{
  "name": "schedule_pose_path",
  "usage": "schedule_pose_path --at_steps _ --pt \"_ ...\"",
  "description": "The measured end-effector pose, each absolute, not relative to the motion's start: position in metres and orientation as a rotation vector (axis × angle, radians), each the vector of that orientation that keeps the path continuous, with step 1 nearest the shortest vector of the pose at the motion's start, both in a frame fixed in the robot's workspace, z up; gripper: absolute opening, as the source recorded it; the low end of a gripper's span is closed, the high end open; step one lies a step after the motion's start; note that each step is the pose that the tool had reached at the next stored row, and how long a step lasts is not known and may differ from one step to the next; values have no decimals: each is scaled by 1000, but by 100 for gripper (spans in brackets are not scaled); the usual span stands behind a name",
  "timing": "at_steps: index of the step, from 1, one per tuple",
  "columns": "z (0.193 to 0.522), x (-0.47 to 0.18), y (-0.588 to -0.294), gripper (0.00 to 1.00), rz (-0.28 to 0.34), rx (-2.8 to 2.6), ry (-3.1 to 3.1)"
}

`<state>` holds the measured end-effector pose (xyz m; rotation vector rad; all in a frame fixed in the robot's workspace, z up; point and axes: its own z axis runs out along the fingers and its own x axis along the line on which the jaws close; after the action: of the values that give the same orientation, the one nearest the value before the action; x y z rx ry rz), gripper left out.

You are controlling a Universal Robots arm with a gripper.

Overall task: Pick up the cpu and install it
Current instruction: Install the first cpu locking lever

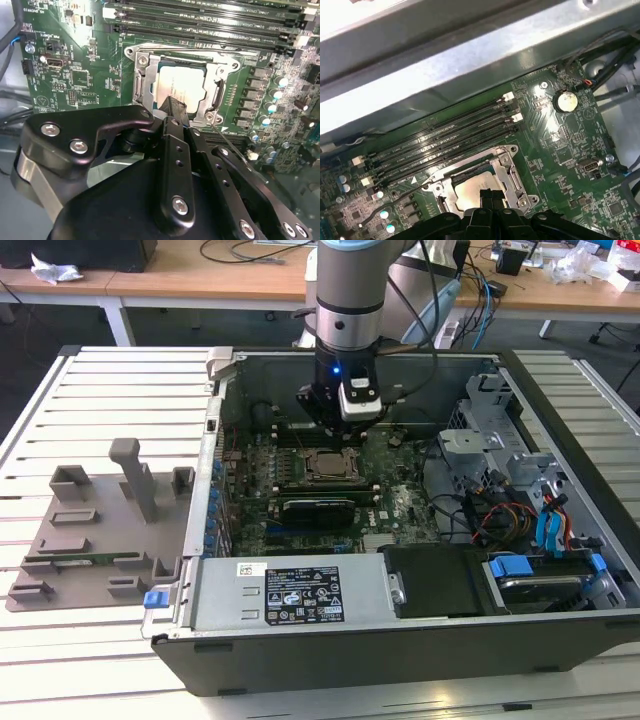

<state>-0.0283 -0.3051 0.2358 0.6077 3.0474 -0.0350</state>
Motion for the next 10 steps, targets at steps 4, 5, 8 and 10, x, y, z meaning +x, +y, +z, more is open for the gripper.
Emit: schedule_pose_path --at_steps 4,5,8,10 --pt "236 -28 -305 11 -33 518 3063" --pt "236 -28 -305 11 -33 502 3066" --pt "236 -28 -305 11 -32 427 3077" --pt "236 -28 -305 11 -31 395 3081"
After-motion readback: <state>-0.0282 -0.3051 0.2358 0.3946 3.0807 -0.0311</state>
